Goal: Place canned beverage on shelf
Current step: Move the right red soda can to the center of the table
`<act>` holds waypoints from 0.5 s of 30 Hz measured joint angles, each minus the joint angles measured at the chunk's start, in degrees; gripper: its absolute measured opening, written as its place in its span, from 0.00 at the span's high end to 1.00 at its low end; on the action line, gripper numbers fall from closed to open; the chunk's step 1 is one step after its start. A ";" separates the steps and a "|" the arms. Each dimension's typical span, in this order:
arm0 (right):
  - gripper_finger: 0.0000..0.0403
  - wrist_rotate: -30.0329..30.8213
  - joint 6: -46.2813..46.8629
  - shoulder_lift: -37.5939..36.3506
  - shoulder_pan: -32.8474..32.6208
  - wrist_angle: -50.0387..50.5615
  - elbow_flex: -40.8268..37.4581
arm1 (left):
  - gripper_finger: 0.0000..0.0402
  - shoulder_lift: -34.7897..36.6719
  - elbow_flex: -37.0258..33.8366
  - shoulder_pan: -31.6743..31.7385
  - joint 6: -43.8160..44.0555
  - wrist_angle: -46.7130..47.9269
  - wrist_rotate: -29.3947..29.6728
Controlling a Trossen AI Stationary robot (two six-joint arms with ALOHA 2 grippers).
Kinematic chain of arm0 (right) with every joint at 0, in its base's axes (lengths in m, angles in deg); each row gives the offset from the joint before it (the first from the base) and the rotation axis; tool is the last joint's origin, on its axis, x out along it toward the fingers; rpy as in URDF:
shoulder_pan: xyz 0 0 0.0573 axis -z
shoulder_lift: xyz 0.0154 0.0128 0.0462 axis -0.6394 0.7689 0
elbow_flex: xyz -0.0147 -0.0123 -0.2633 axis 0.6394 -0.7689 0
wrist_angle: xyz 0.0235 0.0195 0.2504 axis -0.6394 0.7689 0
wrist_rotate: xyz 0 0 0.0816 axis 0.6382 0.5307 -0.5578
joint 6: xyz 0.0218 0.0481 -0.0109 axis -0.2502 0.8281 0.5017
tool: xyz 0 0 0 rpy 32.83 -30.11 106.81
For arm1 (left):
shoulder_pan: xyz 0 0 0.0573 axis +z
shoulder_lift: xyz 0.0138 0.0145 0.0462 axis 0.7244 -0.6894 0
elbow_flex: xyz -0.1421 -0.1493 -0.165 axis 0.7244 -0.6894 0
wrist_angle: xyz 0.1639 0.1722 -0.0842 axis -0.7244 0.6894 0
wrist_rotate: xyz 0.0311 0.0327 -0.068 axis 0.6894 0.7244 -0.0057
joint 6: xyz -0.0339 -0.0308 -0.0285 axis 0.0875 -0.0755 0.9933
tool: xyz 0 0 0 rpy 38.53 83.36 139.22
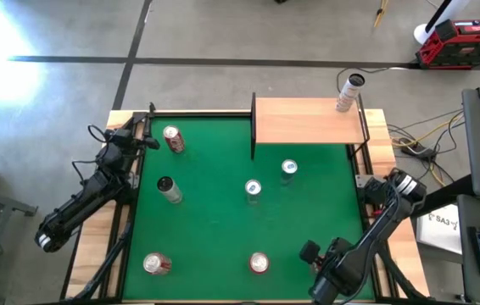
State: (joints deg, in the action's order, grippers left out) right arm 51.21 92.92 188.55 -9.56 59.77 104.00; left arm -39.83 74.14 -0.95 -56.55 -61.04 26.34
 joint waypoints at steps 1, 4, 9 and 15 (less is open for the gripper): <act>0.01 -0.06 0.81 0.25 -0.05 0.18 0.00 | 0.27 0.00 0.00 -0.01 -0.01 0.01 0.00; 0.01 -0.14 3.72 0.50 -0.05 0.67 0.00 | 0.27 0.00 0.00 0.00 -0.01 -0.01 0.00; 0.13 0.06 4.45 0.50 0.12 0.69 0.00 | 0.27 0.00 -0.01 0.00 -0.01 0.01 0.00; 0.28 0.10 2.90 0.50 0.59 0.32 0.00 | 0.27 0.00 -0.01 0.00 -0.01 -0.01 0.00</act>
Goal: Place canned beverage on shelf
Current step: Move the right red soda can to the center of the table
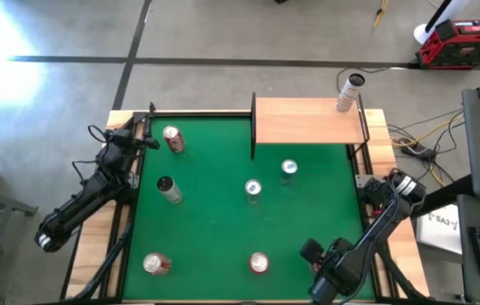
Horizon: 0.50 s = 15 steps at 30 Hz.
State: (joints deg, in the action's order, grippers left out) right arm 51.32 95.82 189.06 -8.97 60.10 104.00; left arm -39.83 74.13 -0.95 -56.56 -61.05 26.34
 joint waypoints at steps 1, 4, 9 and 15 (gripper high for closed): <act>0.28 0.18 -0.86 0.00 0.19 0.00 0.00 | 0.27 0.00 0.02 -0.01 0.01 0.00 0.00; 0.28 1.15 -4.64 -0.24 1.54 0.42 0.00 | 0.27 0.00 0.01 -0.01 0.01 0.01 0.00; 0.28 0.89 -17.41 -0.69 8.04 4.51 0.21 | 0.27 0.00 0.00 0.00 0.02 0.01 0.00; 0.28 3.53 -35.99 -2.22 17.73 3.27 0.37 | 0.27 0.00 0.01 -0.01 0.02 0.01 0.00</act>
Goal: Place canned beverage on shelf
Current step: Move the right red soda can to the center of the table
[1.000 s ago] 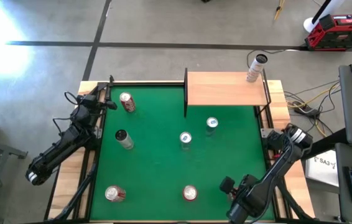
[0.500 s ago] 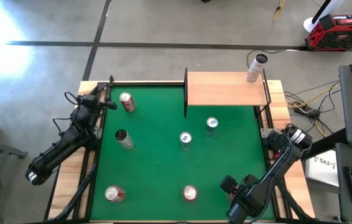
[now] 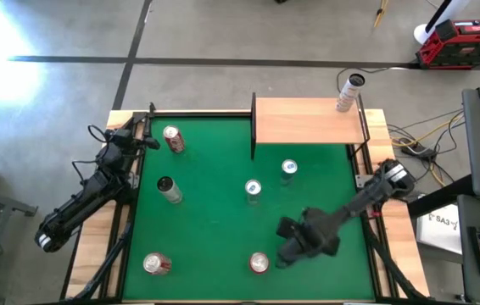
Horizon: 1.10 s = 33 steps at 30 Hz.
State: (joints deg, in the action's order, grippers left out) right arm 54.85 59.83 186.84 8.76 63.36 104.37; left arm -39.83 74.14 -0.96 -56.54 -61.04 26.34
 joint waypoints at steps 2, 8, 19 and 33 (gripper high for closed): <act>0.28 2.30 -5.32 -1.04 2.44 -0.43 0.03 | 0.27 0.00 -0.01 -0.01 0.00 0.01 0.00; 0.28 5.54 -19.70 -2.27 9.25 -0.56 0.09 | 0.27 0.00 0.00 0.00 -0.01 0.01 0.00; 0.20 7.00 -37.40 -2.39 18.99 -0.66 0.07 | 0.27 0.00 0.00 0.01 -0.01 0.01 0.00; 0.26 8.66 -35.94 -2.39 21.55 -1.89 -1.79 | 0.27 0.00 0.01 0.01 -0.02 0.01 0.00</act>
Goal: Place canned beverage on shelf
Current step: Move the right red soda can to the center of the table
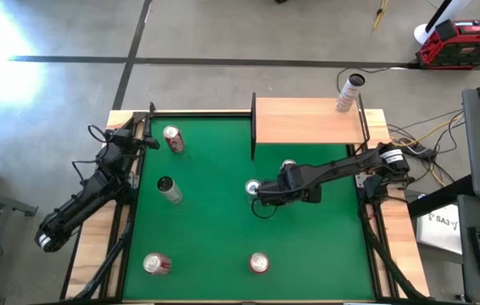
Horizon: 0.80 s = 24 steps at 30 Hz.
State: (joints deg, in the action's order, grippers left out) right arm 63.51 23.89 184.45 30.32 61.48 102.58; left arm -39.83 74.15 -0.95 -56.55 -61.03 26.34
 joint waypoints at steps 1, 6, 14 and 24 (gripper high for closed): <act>0.26 -0.02 0.22 0.00 0.00 -0.38 -0.38 | 0.27 0.00 0.00 -0.02 0.00 0.00 0.00; 0.26 -0.04 1.41 0.02 0.00 -2.42 -2.58 | 0.27 0.00 -0.02 0.00 0.00 0.00 0.00; 0.25 -0.10 1.46 0.04 -0.01 -2.97 -2.93 | 0.27 0.00 -0.02 -0.02 0.00 0.00 0.00; 0.25 -0.29 1.85 0.04 -0.04 -3.58 -3.02 | 0.27 0.00 -0.02 0.00 0.02 0.00 0.00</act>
State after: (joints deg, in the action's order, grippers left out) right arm 63.22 25.74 184.49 30.27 57.90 99.56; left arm -39.83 74.13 -0.95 -56.54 -61.03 26.34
